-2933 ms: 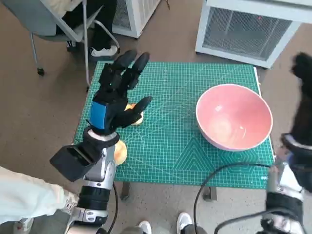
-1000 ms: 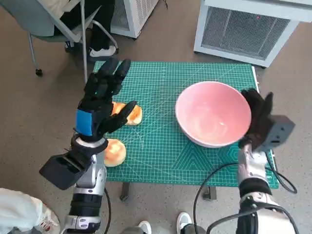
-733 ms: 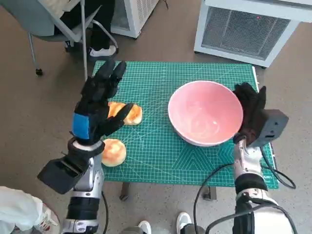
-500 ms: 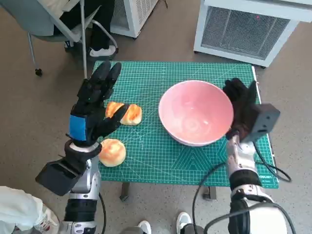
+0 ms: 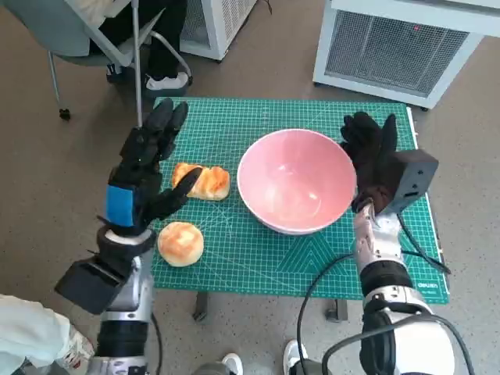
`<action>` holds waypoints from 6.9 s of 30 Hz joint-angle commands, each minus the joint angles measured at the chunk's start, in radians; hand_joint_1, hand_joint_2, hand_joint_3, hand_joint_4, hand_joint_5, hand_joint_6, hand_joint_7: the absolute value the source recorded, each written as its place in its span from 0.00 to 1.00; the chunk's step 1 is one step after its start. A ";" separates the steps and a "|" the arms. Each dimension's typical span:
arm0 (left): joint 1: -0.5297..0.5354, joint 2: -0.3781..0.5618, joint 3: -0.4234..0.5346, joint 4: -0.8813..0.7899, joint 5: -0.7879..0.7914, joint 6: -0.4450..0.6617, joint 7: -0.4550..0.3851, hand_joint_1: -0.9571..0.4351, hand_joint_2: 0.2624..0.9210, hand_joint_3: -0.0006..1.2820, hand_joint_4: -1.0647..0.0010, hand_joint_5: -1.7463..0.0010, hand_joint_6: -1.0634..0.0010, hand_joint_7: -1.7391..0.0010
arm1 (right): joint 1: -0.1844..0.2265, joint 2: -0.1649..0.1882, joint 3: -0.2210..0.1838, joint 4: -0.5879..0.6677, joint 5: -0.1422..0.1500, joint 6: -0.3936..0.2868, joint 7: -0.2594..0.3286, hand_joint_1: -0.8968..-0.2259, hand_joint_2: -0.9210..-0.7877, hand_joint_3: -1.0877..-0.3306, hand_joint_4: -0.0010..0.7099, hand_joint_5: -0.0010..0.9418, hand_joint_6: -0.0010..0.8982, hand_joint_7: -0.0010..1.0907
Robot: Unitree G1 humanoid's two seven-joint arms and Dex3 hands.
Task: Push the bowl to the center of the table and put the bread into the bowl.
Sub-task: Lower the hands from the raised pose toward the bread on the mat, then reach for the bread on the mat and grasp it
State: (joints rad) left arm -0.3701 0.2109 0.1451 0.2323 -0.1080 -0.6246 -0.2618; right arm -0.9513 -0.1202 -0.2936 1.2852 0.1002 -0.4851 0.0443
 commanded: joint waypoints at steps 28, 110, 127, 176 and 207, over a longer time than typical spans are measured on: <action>-0.503 0.398 -0.322 0.406 0.418 0.284 -0.346 0.47 0.93 0.02 0.80 1.00 0.71 0.97 | 0.240 -0.103 0.199 -0.806 0.153 -0.468 0.404 0.50 0.00 0.42 0.44 0.03 0.06 0.57; -0.833 0.266 -0.413 0.437 0.542 0.352 -0.117 0.69 1.00 0.05 0.36 0.36 0.41 0.29 | 0.354 -0.102 0.190 -0.972 0.078 -0.411 0.303 0.53 0.00 0.40 0.41 0.00 0.00 0.63; -0.784 0.188 -0.417 0.283 0.474 0.319 -0.190 0.69 1.00 0.06 0.36 0.34 0.41 0.31 | 0.393 -0.109 0.183 -1.053 0.063 -0.361 0.280 0.50 0.00 0.40 0.41 0.00 0.00 0.63; -0.692 0.234 -0.591 0.572 0.711 0.689 -0.314 0.40 0.78 0.01 0.99 1.00 0.87 0.98 | 0.405 -0.125 0.188 -1.051 0.059 -0.354 0.276 0.52 0.00 0.39 0.42 0.01 0.00 0.63; -0.710 0.037 -0.763 1.051 0.829 0.679 -0.116 0.44 0.83 0.01 0.74 0.95 0.76 0.97 | 0.406 -0.135 0.190 -1.056 0.065 -0.345 0.277 0.53 0.00 0.40 0.42 0.01 0.00 0.61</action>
State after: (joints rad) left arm -1.0963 0.2559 -0.5993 1.2489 0.7009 0.0490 -0.3789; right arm -0.5568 -0.2544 -0.1086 0.2228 0.1600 -0.8364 0.3161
